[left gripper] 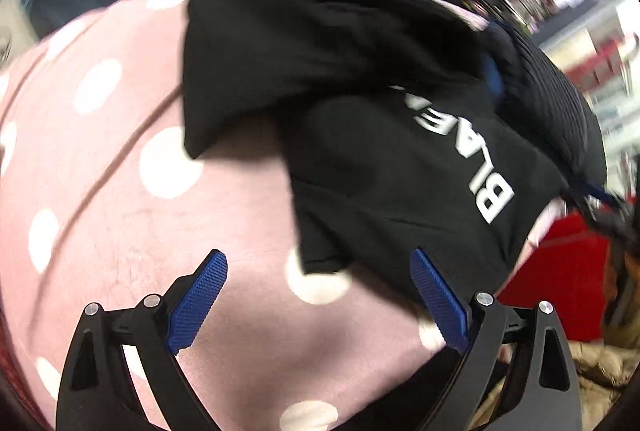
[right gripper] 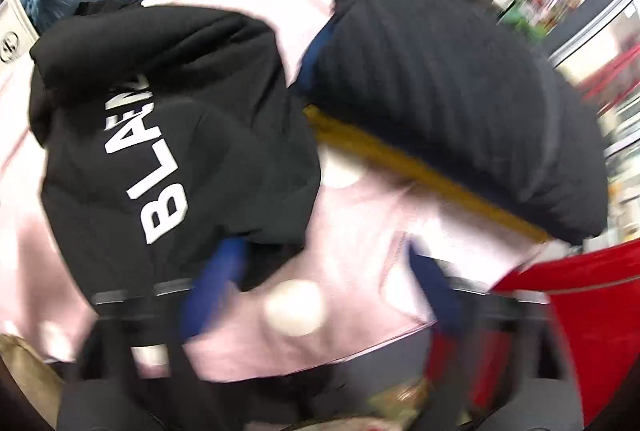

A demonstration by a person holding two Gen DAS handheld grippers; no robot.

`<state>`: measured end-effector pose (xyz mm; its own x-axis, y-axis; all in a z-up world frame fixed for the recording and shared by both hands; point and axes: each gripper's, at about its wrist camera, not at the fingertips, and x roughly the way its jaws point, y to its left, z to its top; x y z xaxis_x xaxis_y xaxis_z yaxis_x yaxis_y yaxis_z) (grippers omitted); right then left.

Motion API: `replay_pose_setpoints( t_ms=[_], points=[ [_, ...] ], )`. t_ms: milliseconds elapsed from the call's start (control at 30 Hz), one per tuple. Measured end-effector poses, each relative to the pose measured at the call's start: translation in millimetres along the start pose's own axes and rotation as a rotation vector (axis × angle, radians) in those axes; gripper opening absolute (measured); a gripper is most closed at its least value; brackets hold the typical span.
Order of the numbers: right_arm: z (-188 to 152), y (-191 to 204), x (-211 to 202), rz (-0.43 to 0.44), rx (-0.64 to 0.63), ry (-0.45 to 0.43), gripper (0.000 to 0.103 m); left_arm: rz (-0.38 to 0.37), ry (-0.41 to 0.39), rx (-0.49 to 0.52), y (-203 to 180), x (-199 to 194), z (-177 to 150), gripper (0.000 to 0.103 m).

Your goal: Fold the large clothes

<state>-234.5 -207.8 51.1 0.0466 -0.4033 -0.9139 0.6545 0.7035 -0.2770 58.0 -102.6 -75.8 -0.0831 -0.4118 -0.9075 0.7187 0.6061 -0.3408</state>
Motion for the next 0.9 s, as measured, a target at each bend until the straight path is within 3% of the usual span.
replay_pose_setpoints(
  t_ms=[67,200,367,433,533,600,633,667,733,767,867,900],
  points=[
    [-5.4,-3.7,-12.7,0.001,-0.008,-0.027,0.094,0.004,0.024,-0.032,7.0,10.7,1.4,0.091],
    [-5.2,30.0,-21.8,0.183,-0.118,-0.031,0.094,-0.012,0.071,-0.030,11.1,28.9,-5.4,0.091],
    [-5.3,141.1,4.4,0.357,-0.328,0.067,0.094,-0.045,0.052,-0.031,-3.0,29.1,16.8,0.091],
    [-6.8,178.1,19.4,0.386,-0.382,0.128,0.093,-0.041,0.029,-0.035,-2.6,22.0,23.4,0.091],
    [-13.7,221.9,33.5,0.357,-0.507,0.112,0.093,-0.030,-0.014,-0.058,8.4,6.7,27.6,0.091],
    [-21.3,238.1,48.3,0.305,-0.563,0.146,0.083,-0.015,-0.033,-0.074,19.0,-2.2,24.5,0.091],
    [-28.1,246.4,59.1,0.231,-0.610,0.159,0.063,-0.009,-0.036,-0.086,24.7,-4.8,21.7,0.091],
    [-31.6,249.5,62.8,0.182,-0.640,0.146,0.035,-0.004,-0.035,-0.101,30.8,-7.3,18.6,0.091],
    [-30.6,246.0,59.8,0.170,-0.659,0.102,0.013,0.004,-0.023,-0.130,42.1,-8.9,8.6,0.091],
    [-23.7,238.3,55.1,0.203,-0.615,0.098,0.006,0.008,-0.018,-0.141,46.4,-9.4,1.5,0.091],
    [16.2,196.0,24.1,0.294,-0.386,0.052,0.003,0.021,-0.020,-0.144,48.2,-14.0,-10.7,0.091],
    [37.8,172.9,-0.8,0.356,-0.284,-0.003,0.003,0.033,-0.028,-0.126,44.0,-17.9,-14.7,0.091]
  ],
)
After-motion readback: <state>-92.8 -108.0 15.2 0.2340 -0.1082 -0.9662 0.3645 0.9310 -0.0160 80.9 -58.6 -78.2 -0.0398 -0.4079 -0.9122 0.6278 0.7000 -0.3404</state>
